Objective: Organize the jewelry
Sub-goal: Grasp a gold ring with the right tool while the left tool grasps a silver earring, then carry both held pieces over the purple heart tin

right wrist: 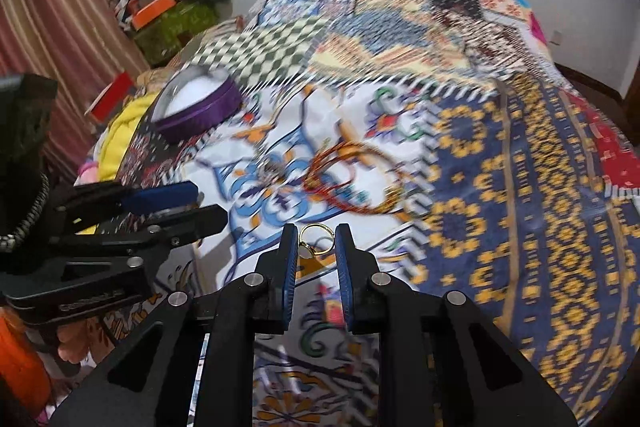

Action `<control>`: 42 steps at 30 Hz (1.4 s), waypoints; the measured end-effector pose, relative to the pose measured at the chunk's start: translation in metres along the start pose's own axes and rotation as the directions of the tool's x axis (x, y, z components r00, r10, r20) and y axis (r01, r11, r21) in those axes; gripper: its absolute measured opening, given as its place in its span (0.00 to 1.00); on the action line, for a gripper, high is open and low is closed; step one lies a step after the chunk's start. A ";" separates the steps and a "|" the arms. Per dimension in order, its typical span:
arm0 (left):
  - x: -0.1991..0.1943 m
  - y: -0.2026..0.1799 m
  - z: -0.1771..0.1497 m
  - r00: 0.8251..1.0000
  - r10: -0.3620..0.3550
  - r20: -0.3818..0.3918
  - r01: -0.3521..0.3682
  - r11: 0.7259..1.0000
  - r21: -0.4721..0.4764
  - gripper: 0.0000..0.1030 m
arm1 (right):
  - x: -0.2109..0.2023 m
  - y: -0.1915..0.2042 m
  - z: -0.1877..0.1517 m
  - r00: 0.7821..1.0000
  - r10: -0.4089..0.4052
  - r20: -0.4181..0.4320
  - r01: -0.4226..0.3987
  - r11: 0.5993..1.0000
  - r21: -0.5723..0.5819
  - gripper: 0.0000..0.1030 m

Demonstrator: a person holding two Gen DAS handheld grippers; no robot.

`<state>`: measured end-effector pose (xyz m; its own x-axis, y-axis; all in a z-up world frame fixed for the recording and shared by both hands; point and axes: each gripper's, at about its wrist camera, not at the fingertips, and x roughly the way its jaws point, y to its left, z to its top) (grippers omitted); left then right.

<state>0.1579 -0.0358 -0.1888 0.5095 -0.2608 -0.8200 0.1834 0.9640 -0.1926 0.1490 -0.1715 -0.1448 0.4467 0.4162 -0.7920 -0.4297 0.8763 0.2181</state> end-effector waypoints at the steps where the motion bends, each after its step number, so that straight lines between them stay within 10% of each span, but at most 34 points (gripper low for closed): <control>1: 0.002 -0.002 0.002 1.000 -0.002 0.000 0.002 1.000 0.003 0.36 | -0.002 -0.003 0.002 1.000 -0.007 0.008 0.006 1.000 0.005 0.16; 22: 0.037 -0.011 0.030 1.000 -0.001 -0.019 0.001 1.000 0.022 0.12 | -0.015 -0.017 0.007 0.999 -0.006 0.046 0.004 0.999 0.043 0.16; 42: -0.061 0.005 0.038 0.979 0.013 0.206 -0.012 1.000 -0.007 0.12 | -0.056 0.023 0.046 0.980 0.021 0.197 -0.028 0.999 0.030 0.16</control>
<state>0.1593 -0.0171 -0.1189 0.6739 -0.2537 -0.6939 0.1717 0.9673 -0.1868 0.1507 -0.1633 -0.0694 0.5829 0.4745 -0.6596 -0.4185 0.8711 0.2569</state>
